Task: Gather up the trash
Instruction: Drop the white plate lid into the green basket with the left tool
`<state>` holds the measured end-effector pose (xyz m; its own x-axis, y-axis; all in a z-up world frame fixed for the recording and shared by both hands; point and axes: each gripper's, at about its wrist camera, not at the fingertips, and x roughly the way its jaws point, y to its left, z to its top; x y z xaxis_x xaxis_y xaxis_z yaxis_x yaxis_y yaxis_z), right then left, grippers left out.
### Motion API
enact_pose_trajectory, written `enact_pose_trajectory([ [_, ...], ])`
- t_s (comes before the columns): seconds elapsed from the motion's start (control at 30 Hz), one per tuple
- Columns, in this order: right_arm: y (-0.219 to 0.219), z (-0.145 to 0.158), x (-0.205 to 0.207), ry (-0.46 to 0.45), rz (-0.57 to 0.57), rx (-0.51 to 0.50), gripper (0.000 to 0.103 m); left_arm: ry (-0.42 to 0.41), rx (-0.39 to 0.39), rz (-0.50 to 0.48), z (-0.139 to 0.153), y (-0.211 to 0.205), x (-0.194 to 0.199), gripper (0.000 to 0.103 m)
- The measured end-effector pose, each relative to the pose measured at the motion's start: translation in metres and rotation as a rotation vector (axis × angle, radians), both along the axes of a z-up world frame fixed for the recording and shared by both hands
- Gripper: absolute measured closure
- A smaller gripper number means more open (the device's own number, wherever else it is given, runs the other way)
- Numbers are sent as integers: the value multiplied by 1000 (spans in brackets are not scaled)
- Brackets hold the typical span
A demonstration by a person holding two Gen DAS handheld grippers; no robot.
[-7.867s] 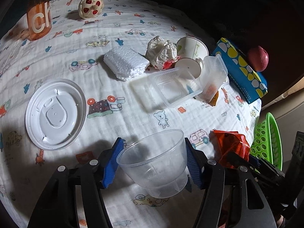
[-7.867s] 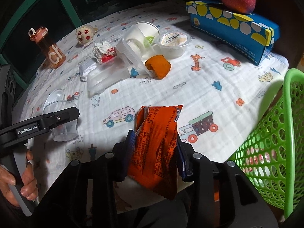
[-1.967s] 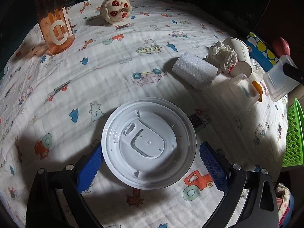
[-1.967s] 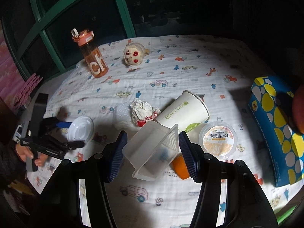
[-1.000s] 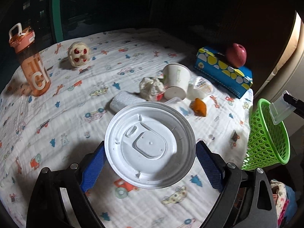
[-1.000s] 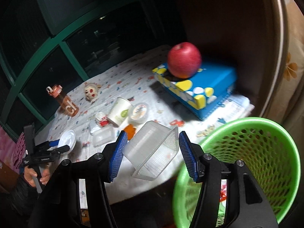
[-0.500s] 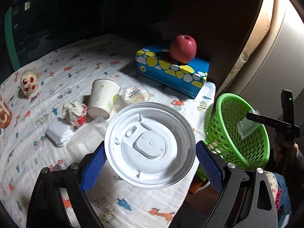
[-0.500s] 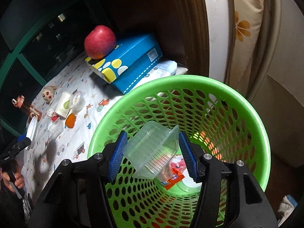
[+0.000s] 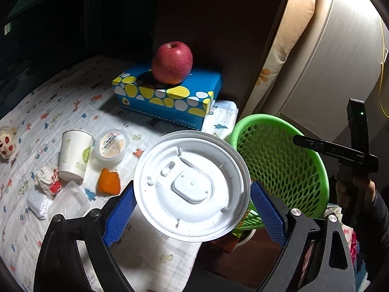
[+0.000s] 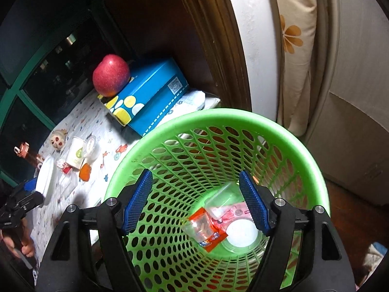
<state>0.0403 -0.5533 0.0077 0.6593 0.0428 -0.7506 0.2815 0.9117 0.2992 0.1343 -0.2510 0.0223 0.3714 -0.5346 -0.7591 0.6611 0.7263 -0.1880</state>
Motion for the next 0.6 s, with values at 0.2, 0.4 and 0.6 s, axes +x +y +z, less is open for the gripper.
enact_pose_trajectory([
  [0.2, -1, 21, -32, -60, -20, -28, 28, -4, 11, -85, -2, -49, -10, 14],
  [0.4, -1, 31, -61, -97, -48, -70, 25, 5, 37, -158, -11, -92, -24, 14],
  [0.6, -1, 31, -82, -118, -78, -84, 25, 17, 88, -219, -26, -131, -35, 14],
])
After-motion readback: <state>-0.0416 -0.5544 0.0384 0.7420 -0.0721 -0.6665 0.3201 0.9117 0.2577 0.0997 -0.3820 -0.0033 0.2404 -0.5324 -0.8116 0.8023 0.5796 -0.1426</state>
